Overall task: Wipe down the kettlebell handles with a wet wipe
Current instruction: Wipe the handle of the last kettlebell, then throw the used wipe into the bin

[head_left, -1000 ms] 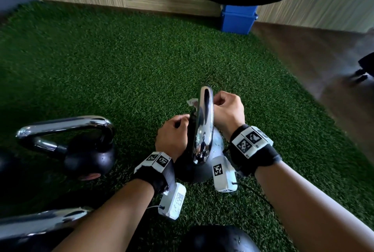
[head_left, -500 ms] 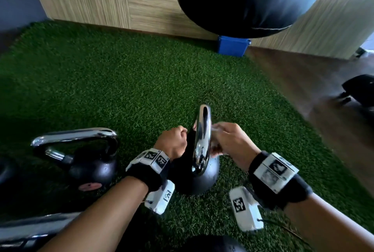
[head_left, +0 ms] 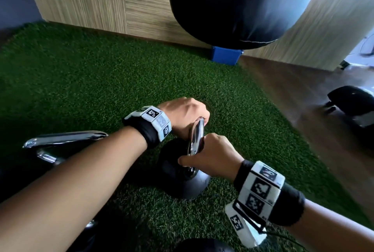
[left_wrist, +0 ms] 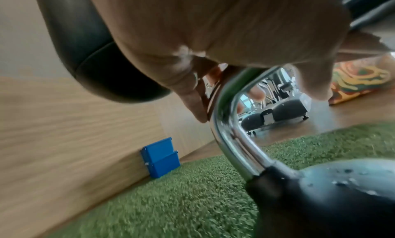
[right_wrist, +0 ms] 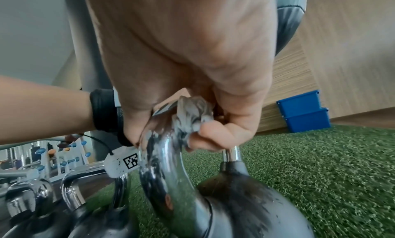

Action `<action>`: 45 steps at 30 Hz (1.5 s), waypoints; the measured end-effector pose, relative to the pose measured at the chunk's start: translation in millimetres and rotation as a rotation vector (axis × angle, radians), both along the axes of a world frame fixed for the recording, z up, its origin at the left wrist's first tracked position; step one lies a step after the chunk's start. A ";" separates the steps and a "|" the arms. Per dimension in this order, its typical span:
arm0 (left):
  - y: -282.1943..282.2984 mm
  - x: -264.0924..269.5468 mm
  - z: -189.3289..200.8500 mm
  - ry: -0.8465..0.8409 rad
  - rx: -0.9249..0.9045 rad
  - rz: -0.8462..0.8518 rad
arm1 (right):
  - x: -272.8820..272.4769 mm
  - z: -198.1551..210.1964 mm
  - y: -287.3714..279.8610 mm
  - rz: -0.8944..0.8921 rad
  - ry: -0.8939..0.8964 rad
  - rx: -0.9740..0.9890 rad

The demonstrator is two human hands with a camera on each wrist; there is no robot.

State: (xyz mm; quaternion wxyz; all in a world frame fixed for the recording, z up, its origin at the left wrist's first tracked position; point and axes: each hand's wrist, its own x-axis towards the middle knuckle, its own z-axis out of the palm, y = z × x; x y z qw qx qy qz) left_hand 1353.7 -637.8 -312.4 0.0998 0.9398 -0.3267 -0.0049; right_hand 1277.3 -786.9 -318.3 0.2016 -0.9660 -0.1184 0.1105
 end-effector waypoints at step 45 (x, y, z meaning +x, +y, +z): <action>-25.8 -169.5 252.6 0.530 -0.110 0.798 | -42.2 274.9 -89.3 -0.276 0.292 -0.114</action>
